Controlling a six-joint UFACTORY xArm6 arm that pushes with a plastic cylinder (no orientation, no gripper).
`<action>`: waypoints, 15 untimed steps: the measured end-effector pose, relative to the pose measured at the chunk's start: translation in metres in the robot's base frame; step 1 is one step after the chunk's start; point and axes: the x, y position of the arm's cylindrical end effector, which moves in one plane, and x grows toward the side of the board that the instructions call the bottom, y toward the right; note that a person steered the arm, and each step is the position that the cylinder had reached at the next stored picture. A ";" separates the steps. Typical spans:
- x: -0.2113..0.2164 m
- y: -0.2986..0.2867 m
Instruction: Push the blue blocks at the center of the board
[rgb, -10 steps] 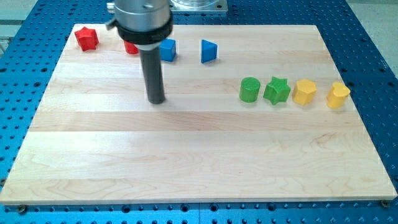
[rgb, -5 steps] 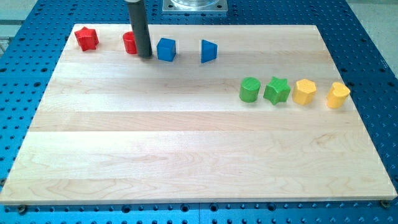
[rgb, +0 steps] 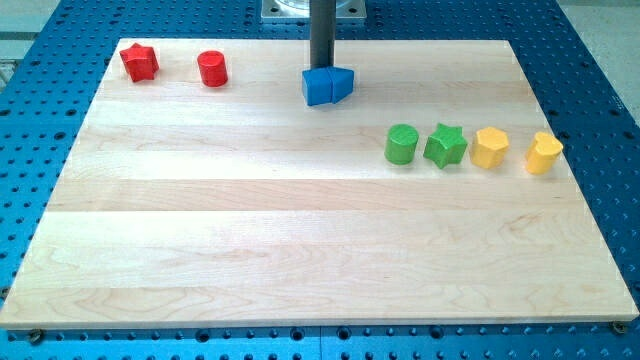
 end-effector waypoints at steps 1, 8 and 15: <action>0.046 0.001; 0.056 0.023; 0.114 -0.047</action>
